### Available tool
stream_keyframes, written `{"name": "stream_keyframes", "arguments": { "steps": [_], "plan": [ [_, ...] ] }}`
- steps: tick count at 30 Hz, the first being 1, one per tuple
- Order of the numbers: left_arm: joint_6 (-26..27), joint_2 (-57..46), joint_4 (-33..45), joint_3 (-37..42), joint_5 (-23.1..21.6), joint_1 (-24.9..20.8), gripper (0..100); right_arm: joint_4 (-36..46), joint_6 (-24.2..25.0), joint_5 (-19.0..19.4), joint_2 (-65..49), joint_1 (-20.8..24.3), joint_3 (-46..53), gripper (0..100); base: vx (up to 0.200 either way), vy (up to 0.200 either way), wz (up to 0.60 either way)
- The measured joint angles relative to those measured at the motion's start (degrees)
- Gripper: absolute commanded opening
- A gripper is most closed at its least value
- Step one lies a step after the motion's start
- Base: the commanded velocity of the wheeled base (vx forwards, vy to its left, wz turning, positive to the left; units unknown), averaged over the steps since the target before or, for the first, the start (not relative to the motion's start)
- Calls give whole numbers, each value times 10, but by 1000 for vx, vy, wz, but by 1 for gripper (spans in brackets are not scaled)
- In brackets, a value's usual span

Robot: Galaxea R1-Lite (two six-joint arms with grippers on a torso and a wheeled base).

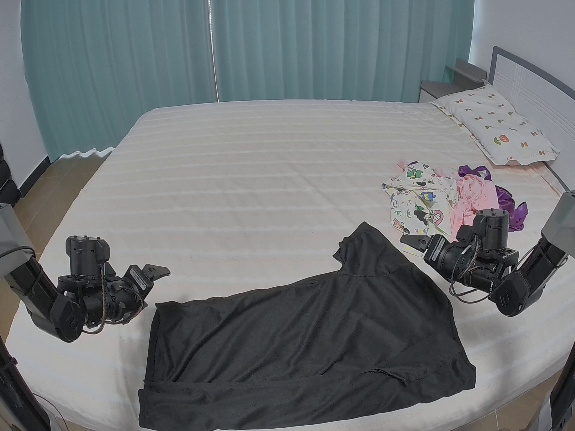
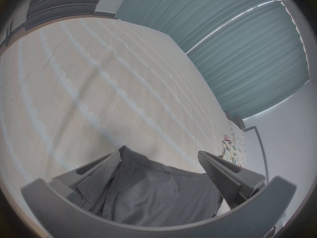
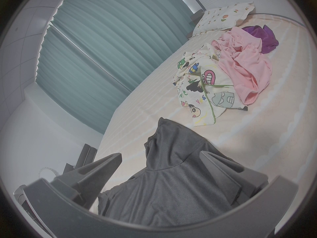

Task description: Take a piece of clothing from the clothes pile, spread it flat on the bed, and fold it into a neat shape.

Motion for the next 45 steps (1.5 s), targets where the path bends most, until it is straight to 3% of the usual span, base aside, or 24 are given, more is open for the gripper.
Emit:
{"name": "stream_keyframes", "arguments": {
  "steps": [28,29,45],
  "plan": [
    [7,80,-7,-21,16,-24,100,-2,-1,0,15,1,-2,100,0,0,0],
    [7,81,-7,-21,16,-24,0,-2,0,0,16,1,-2,100,0,0,0],
    [2,106,-7,-52,66,-6,0,20,-9,-5,26,2,-32,100,0,0,0]
  ]
}}
